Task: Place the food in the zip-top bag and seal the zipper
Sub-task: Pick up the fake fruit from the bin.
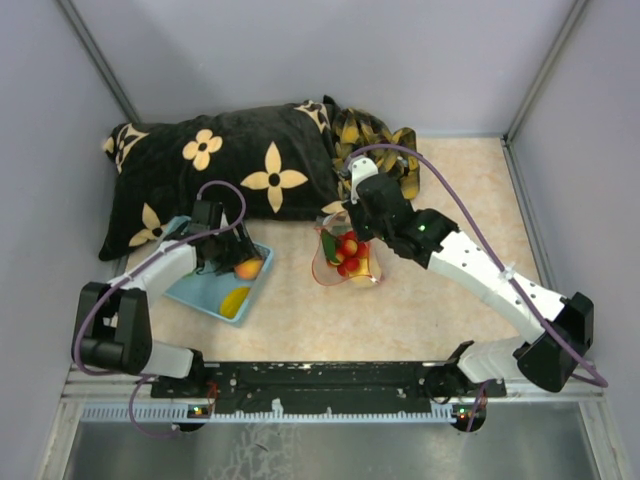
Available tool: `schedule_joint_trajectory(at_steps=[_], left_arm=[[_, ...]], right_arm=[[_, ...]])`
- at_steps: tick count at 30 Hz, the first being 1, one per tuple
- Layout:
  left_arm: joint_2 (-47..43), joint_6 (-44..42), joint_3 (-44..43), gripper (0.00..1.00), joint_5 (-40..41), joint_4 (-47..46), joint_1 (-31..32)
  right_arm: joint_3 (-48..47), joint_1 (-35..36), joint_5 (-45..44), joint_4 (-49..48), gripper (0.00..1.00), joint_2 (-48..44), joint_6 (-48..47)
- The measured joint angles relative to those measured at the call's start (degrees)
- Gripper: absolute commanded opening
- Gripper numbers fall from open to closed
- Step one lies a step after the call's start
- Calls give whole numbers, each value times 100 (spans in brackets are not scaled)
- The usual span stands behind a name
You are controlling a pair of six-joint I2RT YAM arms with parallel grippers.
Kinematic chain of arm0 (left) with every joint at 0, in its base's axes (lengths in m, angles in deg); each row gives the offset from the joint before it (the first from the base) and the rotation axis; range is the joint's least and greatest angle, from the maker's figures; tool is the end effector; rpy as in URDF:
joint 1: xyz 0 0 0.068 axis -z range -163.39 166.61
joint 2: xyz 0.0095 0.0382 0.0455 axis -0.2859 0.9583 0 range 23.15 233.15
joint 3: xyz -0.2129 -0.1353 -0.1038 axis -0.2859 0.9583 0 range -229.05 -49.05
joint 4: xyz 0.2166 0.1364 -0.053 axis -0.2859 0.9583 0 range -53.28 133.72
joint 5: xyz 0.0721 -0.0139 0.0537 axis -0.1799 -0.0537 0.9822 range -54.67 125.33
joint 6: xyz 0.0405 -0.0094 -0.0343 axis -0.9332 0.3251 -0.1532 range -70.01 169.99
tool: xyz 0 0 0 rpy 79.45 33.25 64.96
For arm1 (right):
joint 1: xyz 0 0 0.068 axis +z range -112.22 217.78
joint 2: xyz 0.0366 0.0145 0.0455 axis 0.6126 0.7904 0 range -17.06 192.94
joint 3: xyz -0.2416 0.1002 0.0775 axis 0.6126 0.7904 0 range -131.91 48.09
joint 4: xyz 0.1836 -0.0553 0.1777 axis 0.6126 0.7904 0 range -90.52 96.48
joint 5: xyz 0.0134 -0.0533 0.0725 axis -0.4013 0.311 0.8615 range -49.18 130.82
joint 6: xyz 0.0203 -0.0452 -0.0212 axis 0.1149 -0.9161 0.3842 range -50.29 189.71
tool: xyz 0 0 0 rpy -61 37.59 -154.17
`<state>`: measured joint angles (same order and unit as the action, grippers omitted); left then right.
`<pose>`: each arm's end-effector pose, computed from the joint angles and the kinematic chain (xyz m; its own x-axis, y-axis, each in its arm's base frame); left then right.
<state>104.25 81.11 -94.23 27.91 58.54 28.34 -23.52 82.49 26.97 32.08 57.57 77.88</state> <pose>0.2645 -0.0597 0.1868 -0.8479 -0.3474 -0.4005 -0.1975 0.9080 -0.3695 0.2095 0.1953 0.3518 -0.4871 -0.2882 -0.8244 -0.4805 0.8767 -0.0225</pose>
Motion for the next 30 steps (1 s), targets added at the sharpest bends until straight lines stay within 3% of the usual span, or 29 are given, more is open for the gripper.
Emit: schedule_joint_trajectory(at_steps=[12,20,30], left_arm=[[-1495,-72,37,63,13,339,2],[-2463,44,-74,62,-527,337,96],[-3189,468,-74,62,-809,-616,1364]], right_arm=[[-144,0,-111,258,0,44,153],[-348,0,-103,437,0,197,321],[-511,0,15,498,0,463,560]])
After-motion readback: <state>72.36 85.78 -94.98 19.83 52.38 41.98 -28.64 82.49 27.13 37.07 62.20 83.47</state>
